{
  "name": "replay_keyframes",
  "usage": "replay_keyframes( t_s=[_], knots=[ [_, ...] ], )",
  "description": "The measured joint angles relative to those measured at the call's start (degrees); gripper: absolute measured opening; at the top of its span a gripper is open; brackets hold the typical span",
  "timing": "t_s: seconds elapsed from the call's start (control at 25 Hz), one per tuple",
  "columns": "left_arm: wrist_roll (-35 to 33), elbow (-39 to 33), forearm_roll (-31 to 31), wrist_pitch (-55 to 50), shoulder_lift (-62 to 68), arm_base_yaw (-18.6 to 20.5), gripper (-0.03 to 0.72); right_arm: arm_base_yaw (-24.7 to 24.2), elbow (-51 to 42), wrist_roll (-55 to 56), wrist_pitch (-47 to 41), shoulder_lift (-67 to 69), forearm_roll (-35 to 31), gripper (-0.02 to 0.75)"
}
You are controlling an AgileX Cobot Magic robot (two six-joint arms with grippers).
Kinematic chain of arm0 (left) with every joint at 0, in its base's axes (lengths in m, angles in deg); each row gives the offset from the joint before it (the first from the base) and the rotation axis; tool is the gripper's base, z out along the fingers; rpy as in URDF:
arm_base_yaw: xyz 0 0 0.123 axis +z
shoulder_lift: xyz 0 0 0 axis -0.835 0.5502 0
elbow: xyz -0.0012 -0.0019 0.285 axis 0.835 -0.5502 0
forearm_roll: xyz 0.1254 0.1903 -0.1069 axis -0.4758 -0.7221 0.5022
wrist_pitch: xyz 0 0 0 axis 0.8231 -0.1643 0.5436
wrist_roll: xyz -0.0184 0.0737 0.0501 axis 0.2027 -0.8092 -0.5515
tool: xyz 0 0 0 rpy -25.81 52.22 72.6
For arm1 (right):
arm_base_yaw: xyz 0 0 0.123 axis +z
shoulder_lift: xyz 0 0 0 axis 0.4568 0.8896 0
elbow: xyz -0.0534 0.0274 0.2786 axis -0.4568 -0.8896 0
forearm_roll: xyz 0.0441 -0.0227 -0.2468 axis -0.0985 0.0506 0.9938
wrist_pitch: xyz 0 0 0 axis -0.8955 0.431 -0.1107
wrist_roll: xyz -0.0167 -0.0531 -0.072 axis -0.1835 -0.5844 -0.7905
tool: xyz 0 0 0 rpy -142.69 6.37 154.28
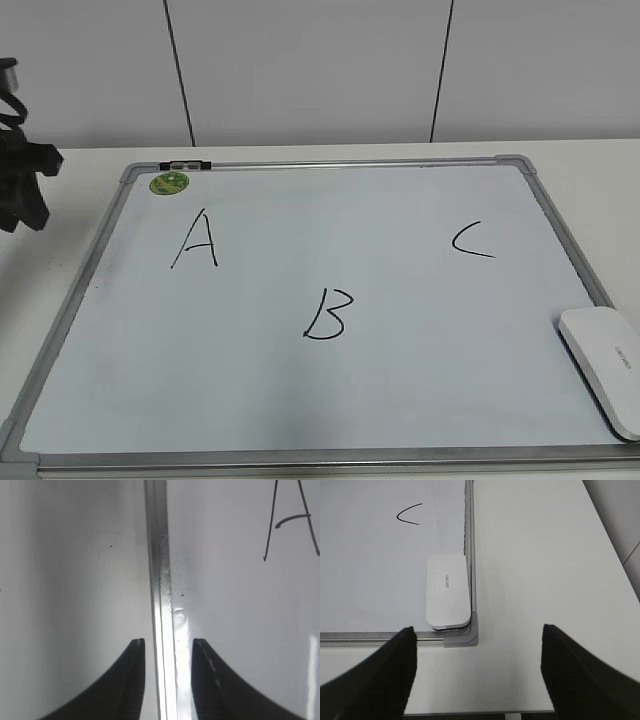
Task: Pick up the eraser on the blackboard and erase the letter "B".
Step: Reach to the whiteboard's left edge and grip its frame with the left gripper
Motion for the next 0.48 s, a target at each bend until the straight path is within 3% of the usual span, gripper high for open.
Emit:
replay_keyframes(
  t_s=[0.48],
  knots=[
    [1.00,11.35,-1.89,-2.84,13.75,-0.44,0.244,0.00,0.00,0.00,0.00,0.00,0.00,0.573]
  ],
)
